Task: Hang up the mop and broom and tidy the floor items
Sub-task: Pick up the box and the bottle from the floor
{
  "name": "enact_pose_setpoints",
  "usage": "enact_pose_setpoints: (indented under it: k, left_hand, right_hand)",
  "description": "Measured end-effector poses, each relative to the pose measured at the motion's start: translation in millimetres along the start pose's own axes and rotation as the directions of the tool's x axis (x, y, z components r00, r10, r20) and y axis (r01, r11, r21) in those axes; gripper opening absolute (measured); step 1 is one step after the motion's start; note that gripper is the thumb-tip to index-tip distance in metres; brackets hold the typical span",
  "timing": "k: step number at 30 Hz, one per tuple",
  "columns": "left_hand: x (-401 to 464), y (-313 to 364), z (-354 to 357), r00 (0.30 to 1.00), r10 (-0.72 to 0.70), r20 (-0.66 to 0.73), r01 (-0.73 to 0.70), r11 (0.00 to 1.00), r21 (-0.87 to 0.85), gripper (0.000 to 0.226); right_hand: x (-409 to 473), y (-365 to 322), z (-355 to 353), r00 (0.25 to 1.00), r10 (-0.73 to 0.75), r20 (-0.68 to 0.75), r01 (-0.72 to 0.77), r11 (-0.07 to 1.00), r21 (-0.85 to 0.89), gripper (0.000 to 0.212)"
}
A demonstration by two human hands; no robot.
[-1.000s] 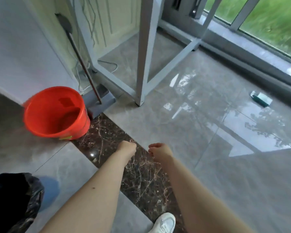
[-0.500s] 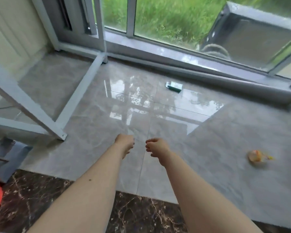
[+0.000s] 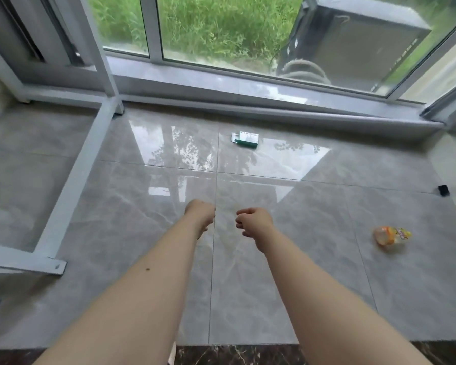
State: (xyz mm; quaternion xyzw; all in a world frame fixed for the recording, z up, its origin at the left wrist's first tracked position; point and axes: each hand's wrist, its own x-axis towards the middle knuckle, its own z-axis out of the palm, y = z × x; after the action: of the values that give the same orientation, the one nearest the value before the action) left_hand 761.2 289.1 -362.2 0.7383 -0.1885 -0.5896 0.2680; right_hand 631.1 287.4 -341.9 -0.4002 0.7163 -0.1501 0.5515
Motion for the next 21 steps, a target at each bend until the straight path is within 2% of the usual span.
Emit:
enact_pose_setpoints:
  k: [2, 10, 18, 21]
  left_hand:
    - [17, 17, -7, 0.999, -0.036, 0.012, 0.036, 0.999, -0.010, 0.007]
    - [86, 85, -10, 0.999, 0.027, 0.020, -0.030, 0.989, 0.144, 0.006]
    - [157, 172, 42, 0.999, 0.051, 0.018, -0.053, 0.990, 0.129, 0.022]
    - [190, 208, 69, 0.997, 0.076, 0.021, -0.078, 0.985, 0.157, 0.013]
  right_hand:
    - [18, -17, 10, 1.000, 0.001, 0.004, -0.001, 1.000, 0.009, 0.030]
    - [85, -71, 10, 1.000, 0.020, -0.021, -0.019, 0.999, 0.041, 0.031]
    - [179, -126, -39, 0.998, 0.032, -0.059, -0.025, 0.993, 0.112, 0.029]
    - [223, -146, -62, 0.998, 0.045, -0.053, -0.038, 0.991, 0.127, 0.029]
